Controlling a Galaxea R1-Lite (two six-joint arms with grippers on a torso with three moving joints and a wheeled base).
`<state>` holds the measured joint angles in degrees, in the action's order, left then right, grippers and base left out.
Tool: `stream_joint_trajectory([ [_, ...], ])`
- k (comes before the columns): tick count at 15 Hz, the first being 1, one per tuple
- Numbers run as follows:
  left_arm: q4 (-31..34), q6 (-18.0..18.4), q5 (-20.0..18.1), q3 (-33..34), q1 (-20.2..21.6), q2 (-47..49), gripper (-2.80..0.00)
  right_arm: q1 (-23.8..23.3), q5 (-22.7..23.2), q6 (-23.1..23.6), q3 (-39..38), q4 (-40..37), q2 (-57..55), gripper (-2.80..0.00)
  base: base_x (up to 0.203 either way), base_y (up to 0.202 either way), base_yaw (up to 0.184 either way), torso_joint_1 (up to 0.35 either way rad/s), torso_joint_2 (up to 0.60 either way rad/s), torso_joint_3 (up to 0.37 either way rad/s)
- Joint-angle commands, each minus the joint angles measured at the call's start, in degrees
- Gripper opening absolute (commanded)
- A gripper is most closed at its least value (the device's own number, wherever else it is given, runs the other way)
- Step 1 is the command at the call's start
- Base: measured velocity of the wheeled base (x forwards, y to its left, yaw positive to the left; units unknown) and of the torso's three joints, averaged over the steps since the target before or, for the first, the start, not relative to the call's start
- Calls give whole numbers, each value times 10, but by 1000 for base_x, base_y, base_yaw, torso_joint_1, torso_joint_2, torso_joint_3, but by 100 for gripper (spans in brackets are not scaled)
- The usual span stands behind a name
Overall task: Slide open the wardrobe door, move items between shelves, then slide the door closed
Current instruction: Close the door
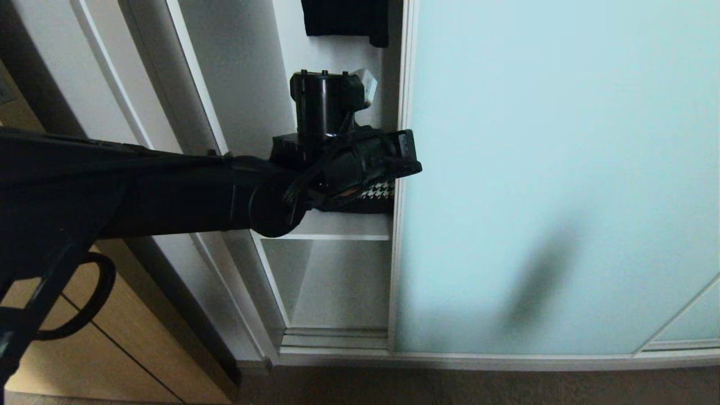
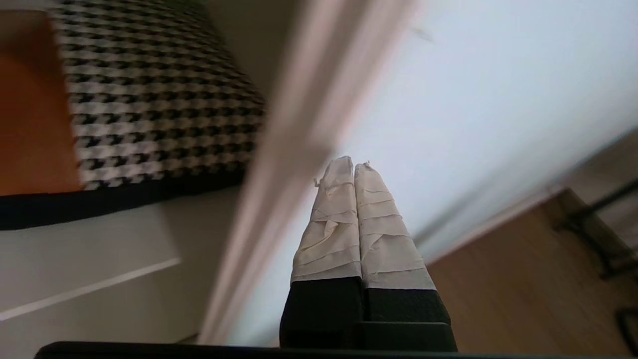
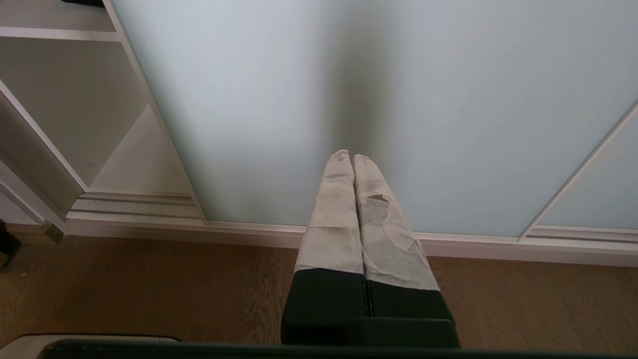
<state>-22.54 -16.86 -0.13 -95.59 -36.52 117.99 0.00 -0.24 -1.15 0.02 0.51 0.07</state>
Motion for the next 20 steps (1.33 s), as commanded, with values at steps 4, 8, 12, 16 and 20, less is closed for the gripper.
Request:
stream_joint_trajectory([
  [4, 0, -3, -2, 7, 33, -16, -280, 0, 0, 0, 0, 0, 0, -280, 0, 0, 0, 0, 0, 0],
  [8, 0, -8, -84, 79, 29, -105, -280, 0, 0, 0, 0, 0, 0, -280, 0, 0, 0, 0, 0, 0],
  [12, 0, -47, -275, 131, 5, -152, -280, 0, 0, 0, 0, 0, -1, -280, 0, 0, 0, 0, 0, 0],
  [16, -3, -48, -270, 67, 5, -58, -280, 0, 0, 0, 0, 0, -1, -280, 0, 0, 0, 0, 0, 0],
  [20, -32, -44, -198, 0, 5, 41, -280, 0, 0, 0, 0, 0, -1, -280, 0, 0, 0, 0, 0, 0],
])
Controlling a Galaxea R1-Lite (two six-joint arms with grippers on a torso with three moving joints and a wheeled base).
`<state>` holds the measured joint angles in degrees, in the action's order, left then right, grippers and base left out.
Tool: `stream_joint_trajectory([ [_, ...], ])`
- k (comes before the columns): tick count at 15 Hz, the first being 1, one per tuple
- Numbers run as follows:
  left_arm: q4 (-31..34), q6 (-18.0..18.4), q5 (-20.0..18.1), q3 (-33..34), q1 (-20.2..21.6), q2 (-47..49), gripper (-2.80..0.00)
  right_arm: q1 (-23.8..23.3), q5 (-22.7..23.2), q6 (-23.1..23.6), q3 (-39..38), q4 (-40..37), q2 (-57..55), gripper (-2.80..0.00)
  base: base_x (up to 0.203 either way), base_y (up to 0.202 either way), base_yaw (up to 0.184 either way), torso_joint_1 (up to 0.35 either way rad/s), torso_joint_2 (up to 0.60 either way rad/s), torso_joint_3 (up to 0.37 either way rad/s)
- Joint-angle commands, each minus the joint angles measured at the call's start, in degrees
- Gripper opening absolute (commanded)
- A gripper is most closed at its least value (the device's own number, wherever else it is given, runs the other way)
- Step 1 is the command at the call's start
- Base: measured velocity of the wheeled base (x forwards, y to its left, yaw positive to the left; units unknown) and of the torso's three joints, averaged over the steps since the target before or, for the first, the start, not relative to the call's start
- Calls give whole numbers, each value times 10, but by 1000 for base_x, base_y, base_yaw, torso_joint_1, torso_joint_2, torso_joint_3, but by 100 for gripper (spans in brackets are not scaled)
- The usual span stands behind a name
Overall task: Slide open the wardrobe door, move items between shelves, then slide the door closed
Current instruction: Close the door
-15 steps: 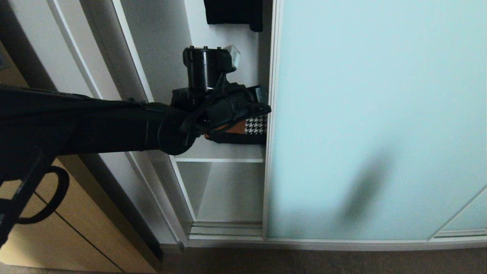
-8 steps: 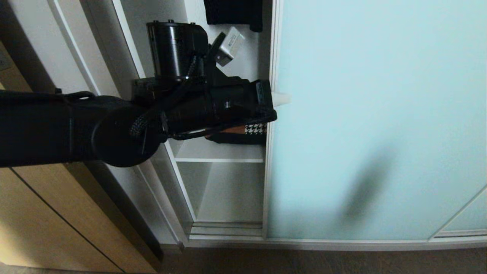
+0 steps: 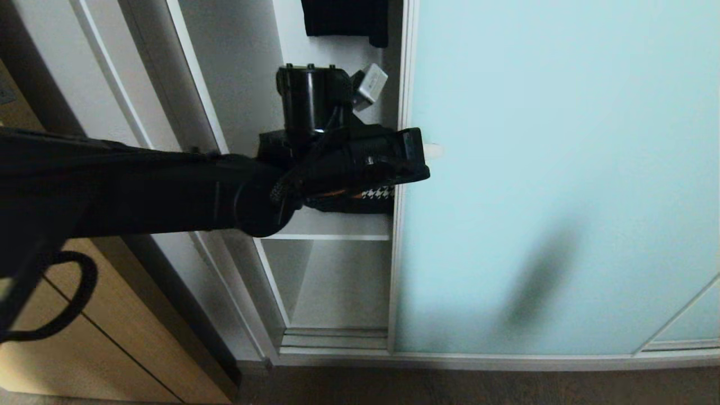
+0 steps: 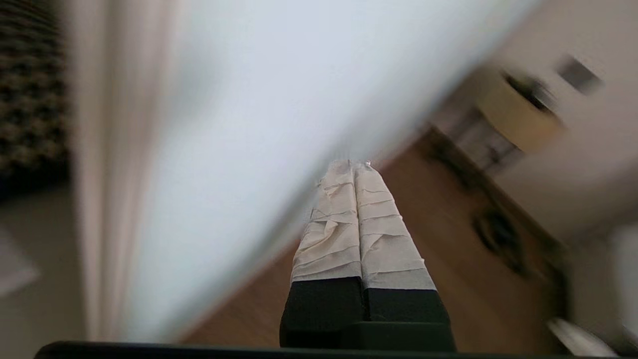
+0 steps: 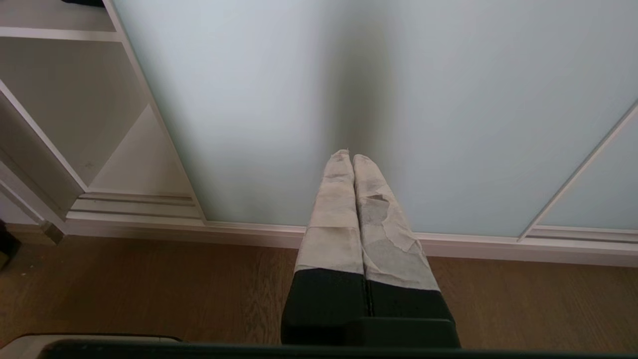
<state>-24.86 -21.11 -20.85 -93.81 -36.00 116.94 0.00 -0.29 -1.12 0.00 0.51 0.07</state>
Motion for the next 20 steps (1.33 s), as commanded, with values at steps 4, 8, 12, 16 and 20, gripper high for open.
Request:
stream_joint_trajectory([
  [4, -30, 2, 79, -58, 0, 82, -280, 0, 0, 0, 0, 0, -1, -280, 0, 0, 0, 0, 0, 0],
  [8, -31, 55, 164, -91, 0, 97, -280, 0, 0, 0, 0, 0, -1, -280, 0, 0, 0, 0, 0, 0],
  [12, -31, 62, 192, -105, 0, 114, -280, 0, 0, 0, 0, 0, 0, -280, 0, 0, 0, 0, 0, 0],
  [16, -30, 63, 218, -101, 7, 107, -280, 0, 0, 0, 0, 0, 0, -280, 0, 0, 0, 0, 0, 0],
  [20, -29, 64, 240, -96, 25, 89, -280, 0, 0, 0, 1, 0, -1, -280, 0, 0, 0, 0, 0, 0],
])
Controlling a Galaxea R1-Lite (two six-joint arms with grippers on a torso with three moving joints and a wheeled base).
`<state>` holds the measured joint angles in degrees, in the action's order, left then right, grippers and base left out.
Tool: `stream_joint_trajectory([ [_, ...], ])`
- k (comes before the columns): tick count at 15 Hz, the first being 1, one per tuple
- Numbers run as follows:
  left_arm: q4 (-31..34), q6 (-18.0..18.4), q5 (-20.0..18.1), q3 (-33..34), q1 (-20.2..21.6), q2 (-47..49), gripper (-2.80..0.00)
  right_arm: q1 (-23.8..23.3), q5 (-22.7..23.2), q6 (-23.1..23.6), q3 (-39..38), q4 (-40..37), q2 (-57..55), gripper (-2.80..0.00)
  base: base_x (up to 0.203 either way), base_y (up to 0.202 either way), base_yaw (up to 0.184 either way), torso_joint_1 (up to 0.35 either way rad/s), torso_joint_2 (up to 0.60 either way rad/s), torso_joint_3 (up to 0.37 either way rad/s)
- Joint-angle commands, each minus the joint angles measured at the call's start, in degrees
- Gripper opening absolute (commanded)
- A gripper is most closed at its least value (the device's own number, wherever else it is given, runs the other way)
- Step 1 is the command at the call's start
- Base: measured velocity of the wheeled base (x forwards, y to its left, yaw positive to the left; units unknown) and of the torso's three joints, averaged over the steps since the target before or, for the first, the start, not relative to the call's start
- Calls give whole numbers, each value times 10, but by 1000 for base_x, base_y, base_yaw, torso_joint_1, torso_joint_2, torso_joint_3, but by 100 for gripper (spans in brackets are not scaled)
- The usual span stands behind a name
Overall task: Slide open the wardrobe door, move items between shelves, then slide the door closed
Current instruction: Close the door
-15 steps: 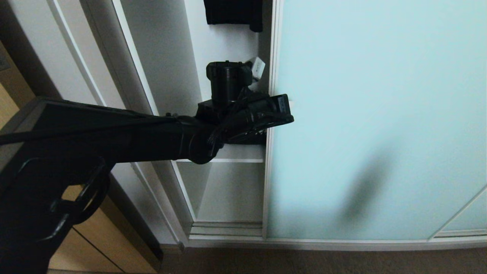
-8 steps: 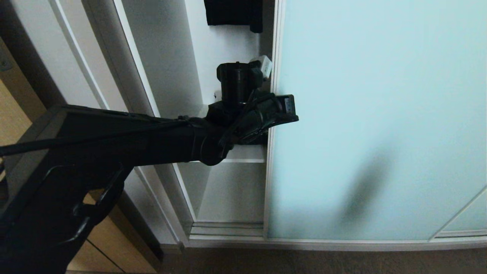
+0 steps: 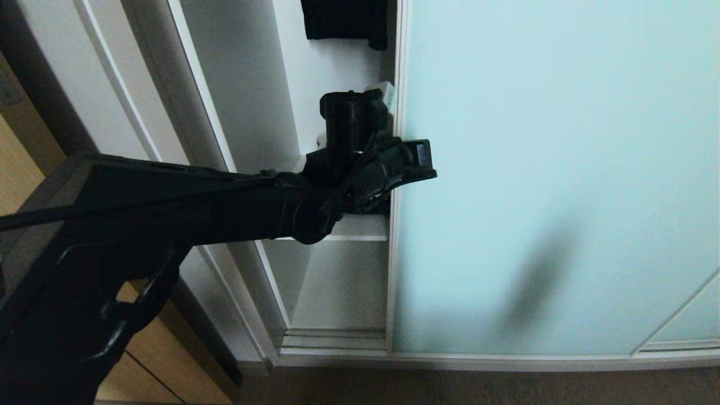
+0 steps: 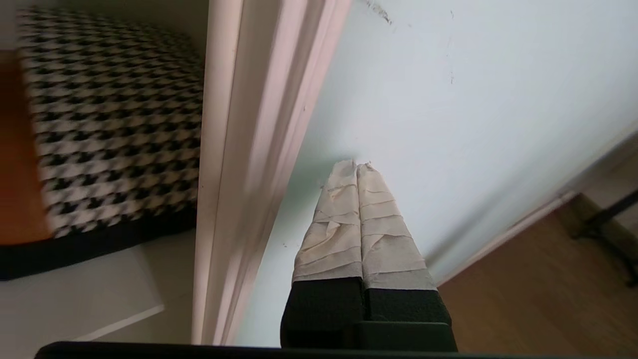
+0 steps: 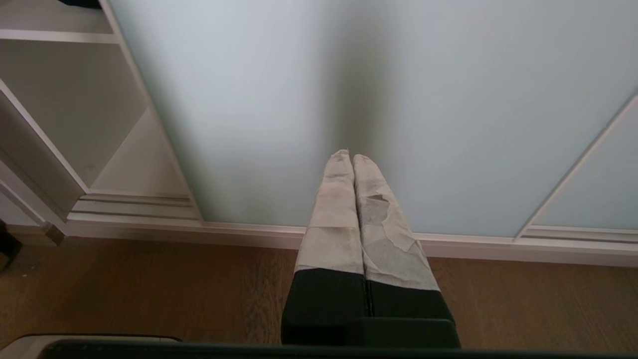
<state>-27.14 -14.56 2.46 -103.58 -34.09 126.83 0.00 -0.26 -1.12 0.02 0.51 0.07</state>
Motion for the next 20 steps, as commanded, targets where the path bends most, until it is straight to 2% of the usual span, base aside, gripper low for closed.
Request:
stream_joint_trajectory([
  [1, -6, -1, 9, 5, 12, -19, -280, 0, 0, 0, 0, 0, -1, -280, 0, 0, 0, 0, 0, 0],
  [5, -7, 0, 11, 61, 45, -87, -280, 0, 0, 0, 0, 0, -1, -280, 0, 0, 0, 0, 0, 0],
  [11, -49, -3, 4, 220, 146, -204, -280, 0, 0, 0, 0, 0, 0, -280, 0, 0, 0, 0, 0, 0],
  [16, -51, -6, -15, 303, 160, -323, -280, 0, 0, 0, 1, 0, 0, -280, 0, 0, 0, 0, 0, 0],
  [17, -53, -5, -35, 311, 161, -329, -280, 0, 0, 0, 0, 0, 0, -280, 0, 0, 0, 0, 0, 0],
  [20, -54, -5, -46, 304, 175, -309, -280, 0, 0, 0, 0, 0, 0, -280, 0, 0, 0, 0, 0, 0],
])
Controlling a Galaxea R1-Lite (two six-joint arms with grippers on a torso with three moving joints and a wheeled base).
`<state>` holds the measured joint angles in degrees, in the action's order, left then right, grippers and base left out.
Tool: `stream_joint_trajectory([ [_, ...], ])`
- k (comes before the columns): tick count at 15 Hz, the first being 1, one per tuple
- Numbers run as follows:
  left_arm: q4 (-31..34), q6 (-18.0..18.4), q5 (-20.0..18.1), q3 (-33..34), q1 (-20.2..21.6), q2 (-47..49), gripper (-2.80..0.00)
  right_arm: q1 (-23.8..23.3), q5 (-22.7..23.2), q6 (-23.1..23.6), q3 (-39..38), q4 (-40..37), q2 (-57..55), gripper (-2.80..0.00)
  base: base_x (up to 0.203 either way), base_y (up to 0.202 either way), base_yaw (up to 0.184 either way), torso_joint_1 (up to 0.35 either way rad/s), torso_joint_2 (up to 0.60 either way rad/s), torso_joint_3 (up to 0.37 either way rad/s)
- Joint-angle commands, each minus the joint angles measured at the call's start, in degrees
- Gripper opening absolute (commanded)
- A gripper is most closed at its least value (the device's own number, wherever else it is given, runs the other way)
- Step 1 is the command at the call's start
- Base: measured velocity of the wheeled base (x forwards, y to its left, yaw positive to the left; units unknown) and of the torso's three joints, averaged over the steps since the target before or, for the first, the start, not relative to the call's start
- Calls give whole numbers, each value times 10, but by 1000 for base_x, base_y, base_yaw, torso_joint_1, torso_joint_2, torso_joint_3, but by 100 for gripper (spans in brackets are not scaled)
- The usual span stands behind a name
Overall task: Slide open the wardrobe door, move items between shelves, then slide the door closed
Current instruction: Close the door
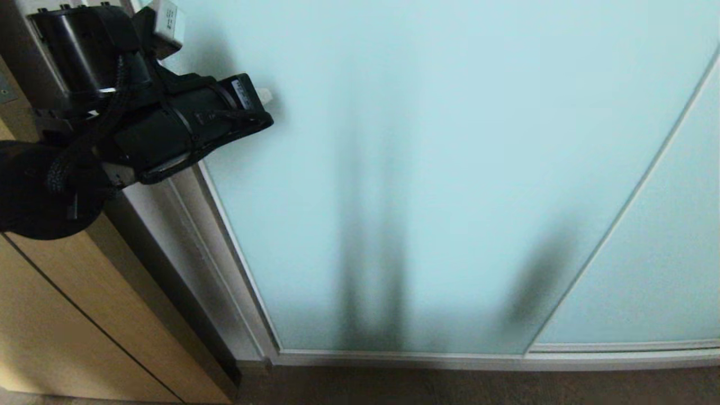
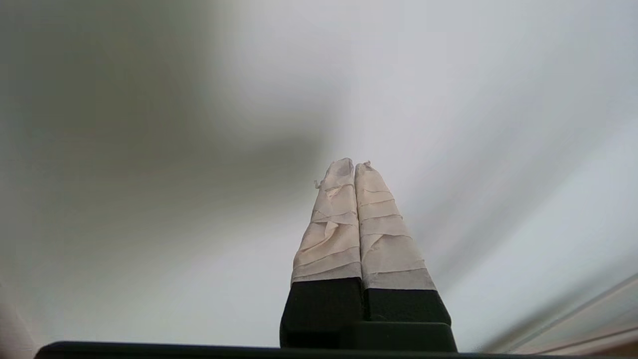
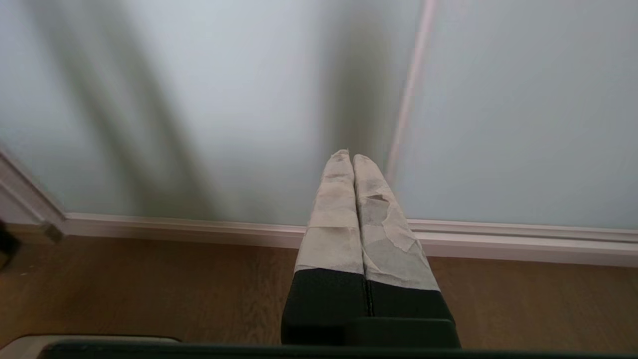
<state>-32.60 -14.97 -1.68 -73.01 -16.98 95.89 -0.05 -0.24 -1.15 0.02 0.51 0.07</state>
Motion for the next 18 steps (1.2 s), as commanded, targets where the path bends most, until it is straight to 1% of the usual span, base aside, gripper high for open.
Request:
stream_joint_trajectory([
  [1, 0, -1, -7, -3, 10, 5, -280, 0, 0, 0, 0, 0, 0, -280, 0, 0, 0, 0, 0, 0],
  [3, 0, -1, -15, -8, 25, 18, -280, 0, 0, 0, 0, 0, 0, -280, 0, 0, 0, 0, 0, 0],
  [7, -3, -4, -34, -42, 71, 75, -280, 0, 0, 0, 0, 0, -1, -280, 0, 0, 0, 0, 0, 0],
  [10, -3, -4, -36, -73, 93, 120, -280, 0, 0, 0, 0, 0, 0, -280, 0, 0, 0, 0, 0, 0],
  [15, -2, -8, -42, -68, 96, 102, -280, 0, 0, 0, 0, 0, 0, -280, 0, 0, 0, 0, 0, 0],
  [18, -13, -10, -40, -34, 99, 70, -280, 0, 0, 0, 0, 0, 0, -280, 0, 0, 0, 0, 0, 0],
])
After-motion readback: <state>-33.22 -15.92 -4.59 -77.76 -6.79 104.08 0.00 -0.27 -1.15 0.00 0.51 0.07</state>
